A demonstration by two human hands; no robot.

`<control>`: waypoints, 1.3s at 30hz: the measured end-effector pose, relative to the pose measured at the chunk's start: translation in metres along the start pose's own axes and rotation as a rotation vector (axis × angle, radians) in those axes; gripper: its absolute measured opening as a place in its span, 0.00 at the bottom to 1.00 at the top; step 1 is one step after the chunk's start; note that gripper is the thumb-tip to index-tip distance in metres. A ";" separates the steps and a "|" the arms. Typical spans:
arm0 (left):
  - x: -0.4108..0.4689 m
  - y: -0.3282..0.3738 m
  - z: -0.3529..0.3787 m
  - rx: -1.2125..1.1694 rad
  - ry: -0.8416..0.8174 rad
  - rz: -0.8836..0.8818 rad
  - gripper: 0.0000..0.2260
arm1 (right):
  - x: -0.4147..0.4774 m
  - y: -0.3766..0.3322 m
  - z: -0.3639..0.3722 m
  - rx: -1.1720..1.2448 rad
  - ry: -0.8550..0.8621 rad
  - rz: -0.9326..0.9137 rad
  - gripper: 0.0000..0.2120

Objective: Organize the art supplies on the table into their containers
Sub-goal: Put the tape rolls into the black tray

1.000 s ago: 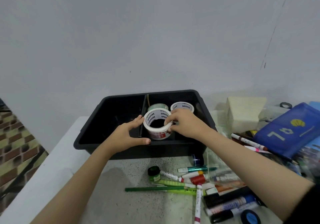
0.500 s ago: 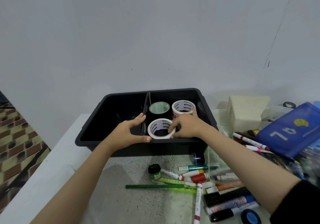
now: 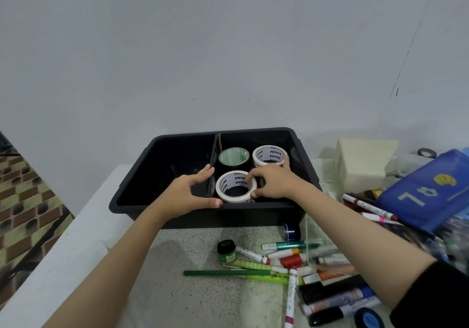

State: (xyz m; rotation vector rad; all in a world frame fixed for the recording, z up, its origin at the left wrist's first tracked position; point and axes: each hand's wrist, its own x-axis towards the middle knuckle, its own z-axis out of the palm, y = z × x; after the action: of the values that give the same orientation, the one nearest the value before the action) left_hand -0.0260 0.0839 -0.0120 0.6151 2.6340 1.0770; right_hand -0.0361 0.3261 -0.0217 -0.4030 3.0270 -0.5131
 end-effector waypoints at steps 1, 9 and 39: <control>0.000 0.000 0.000 0.001 0.001 0.000 0.58 | 0.000 0.001 0.000 0.011 0.012 0.007 0.15; 0.000 0.000 0.000 0.000 0.005 -0.001 0.58 | 0.001 0.006 0.000 0.042 0.001 0.003 0.11; 0.023 0.111 0.056 0.527 0.449 0.254 0.14 | -0.178 0.112 -0.067 0.439 0.382 0.118 0.11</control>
State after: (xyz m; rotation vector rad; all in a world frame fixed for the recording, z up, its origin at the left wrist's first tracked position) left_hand 0.0064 0.2005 0.0262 0.9191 3.3450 0.6158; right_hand 0.1020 0.4956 0.0046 -0.1088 3.1124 -1.3423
